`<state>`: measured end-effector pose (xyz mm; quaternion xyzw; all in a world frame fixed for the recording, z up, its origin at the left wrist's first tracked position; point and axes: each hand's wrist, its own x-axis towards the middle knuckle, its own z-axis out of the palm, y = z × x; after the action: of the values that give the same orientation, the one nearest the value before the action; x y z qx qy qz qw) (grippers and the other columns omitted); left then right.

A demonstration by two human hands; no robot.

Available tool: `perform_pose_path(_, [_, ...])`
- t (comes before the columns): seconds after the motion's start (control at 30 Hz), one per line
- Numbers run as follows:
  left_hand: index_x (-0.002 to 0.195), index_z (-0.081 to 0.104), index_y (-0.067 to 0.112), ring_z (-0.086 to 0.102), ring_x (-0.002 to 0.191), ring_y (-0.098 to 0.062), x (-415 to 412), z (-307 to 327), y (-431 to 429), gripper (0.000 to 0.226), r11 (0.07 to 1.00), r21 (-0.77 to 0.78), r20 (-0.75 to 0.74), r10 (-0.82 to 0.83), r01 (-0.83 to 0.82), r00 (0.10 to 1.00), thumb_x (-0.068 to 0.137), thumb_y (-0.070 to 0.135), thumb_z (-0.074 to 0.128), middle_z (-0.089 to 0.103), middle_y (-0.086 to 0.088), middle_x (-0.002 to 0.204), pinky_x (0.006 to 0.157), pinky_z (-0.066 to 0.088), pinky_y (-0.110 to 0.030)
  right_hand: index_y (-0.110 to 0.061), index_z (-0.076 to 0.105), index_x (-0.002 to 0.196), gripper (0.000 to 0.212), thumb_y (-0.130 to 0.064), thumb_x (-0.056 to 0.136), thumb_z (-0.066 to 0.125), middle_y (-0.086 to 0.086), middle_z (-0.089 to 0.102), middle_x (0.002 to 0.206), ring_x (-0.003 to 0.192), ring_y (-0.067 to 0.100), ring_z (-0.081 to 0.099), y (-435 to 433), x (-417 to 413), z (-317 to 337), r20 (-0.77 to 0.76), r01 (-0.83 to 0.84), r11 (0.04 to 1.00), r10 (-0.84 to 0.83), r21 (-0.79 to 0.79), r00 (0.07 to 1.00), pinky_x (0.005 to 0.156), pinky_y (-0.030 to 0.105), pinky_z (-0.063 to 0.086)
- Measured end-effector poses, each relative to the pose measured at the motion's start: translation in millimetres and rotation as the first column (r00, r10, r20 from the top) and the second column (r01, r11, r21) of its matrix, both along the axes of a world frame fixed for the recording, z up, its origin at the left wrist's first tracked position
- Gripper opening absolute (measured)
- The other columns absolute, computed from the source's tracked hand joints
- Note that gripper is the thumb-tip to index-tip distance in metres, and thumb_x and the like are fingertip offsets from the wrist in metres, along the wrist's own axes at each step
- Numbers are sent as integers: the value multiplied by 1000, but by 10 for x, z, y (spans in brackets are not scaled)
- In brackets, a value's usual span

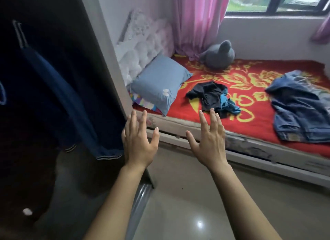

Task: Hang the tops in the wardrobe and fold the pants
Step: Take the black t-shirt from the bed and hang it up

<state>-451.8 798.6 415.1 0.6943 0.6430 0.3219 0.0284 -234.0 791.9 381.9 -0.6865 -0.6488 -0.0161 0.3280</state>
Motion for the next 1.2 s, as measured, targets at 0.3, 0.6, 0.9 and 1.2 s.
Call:
perform_pose_path(0.3, [155, 13, 34, 9, 149, -30, 1610, -133, 764, 75, 988, -117, -46, -111, 105, 993, 90, 53, 44, 4, -7, 164, 118, 18, -54, -24, 16, 158, 90, -55, 87, 62, 11, 5, 165, 151, 33, 7, 407, 1635, -162, -57, 142, 983, -149, -112, 987, 119, 52, 16])
perform_pose_path(0.6, [156, 5, 32, -2, 151, -24, 2485, -621, 1902, 77, 954, -253, -90, -186, 158, 978, 94, 52, 45, -5, -6, 164, 119, 10, -46, -24, 10, 158, 94, -54, 87, 64, 10, -1, 165, 152, 30, 0, 1316, 2482, -686, -107, 147, 948, -184, -281, 977, 121, 50, 12])
perform_pose_path(0.9, [156, 1, 32, -2, 150, -22, 3425, -1502, 4115, 78, 868, -458, -71, -248, 189, 966, 95, 50, 46, -11, -3, 164, 118, 13, -46, -24, 9, 158, 91, -50, 89, 63, 10, -1, 165, 152, 30, 2, 3263, 3529, -1238, 11, 226, 863, -248, -453, 969, 121, 48, 14])
perform_pose_path(1.2, [156, 8, 21, 4, 150, -27, 4050, -2349, 5942, 81, 724, -661, -187, -413, 197, 891, 92, 41, 53, 1, -9, 164, 115, 22, -46, -21, 10, 158, 85, -43, 93, 59, 15, 8, 164, 151, 33, 8, 5072, 4140, -2092, 3, 164, 684, -231, -711, 973, 120, 48, 20])
